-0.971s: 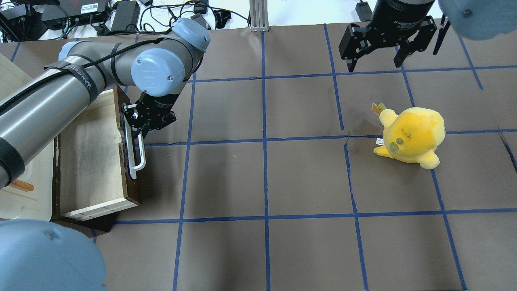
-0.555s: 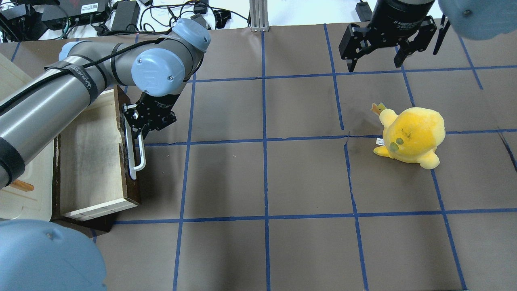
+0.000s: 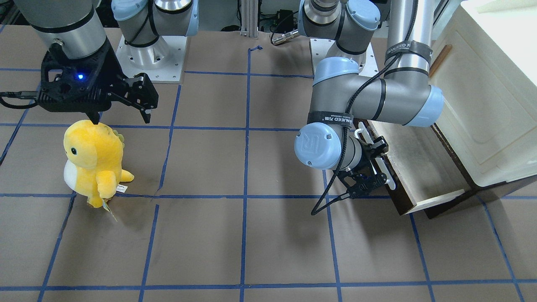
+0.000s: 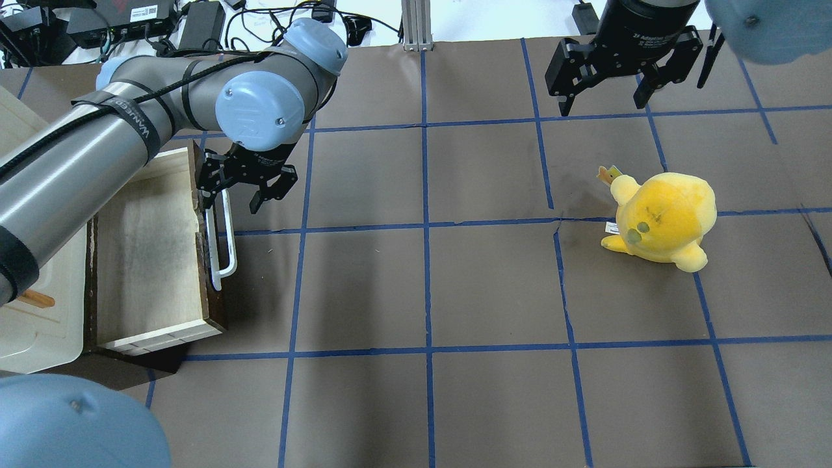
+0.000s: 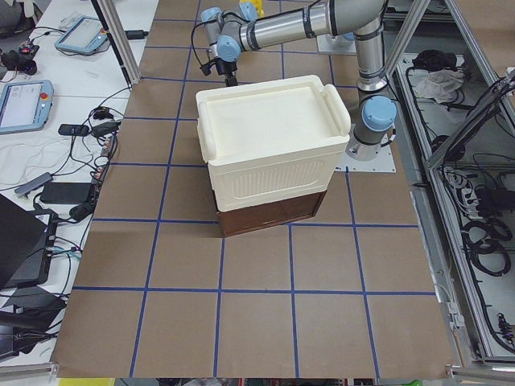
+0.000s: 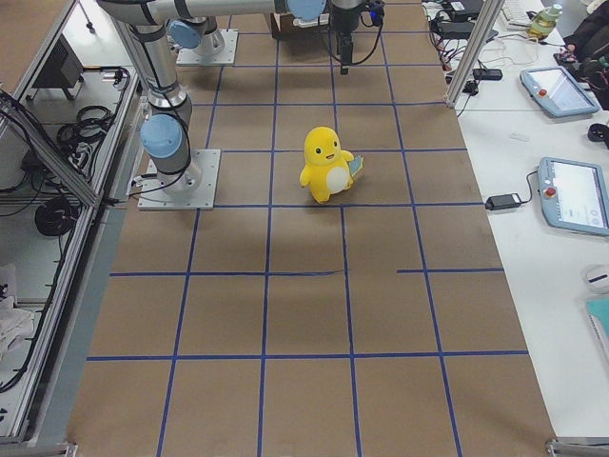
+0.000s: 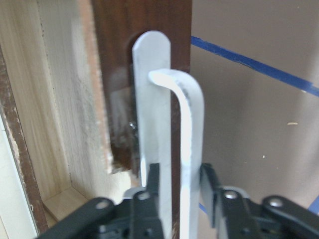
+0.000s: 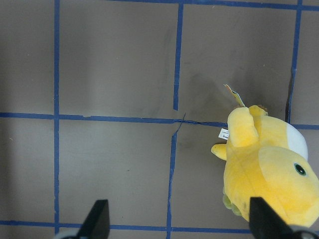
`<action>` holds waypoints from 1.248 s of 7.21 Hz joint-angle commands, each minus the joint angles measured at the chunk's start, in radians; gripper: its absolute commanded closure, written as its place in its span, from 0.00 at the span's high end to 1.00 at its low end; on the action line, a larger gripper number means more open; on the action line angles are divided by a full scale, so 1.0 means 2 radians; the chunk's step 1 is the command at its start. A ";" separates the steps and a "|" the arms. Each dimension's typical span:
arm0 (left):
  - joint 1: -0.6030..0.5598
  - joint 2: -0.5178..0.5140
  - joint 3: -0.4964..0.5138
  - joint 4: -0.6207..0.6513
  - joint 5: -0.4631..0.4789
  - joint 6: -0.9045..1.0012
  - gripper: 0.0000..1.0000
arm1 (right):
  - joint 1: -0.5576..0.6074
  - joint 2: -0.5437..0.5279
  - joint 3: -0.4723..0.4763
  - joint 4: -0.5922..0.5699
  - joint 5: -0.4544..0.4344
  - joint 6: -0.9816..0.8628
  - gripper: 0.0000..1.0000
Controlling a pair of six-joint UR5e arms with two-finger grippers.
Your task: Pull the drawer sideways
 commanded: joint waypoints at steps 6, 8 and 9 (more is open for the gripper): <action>0.022 0.106 0.107 0.006 -0.230 0.157 1.00 | 0.000 0.000 0.000 0.000 0.000 0.000 1.00; 0.088 0.131 0.103 0.018 -0.288 0.289 1.00 | 0.000 0.000 0.000 0.000 0.000 0.000 1.00; 0.119 0.146 0.095 0.016 -0.292 0.335 1.00 | 0.000 0.000 0.000 0.000 0.000 0.000 1.00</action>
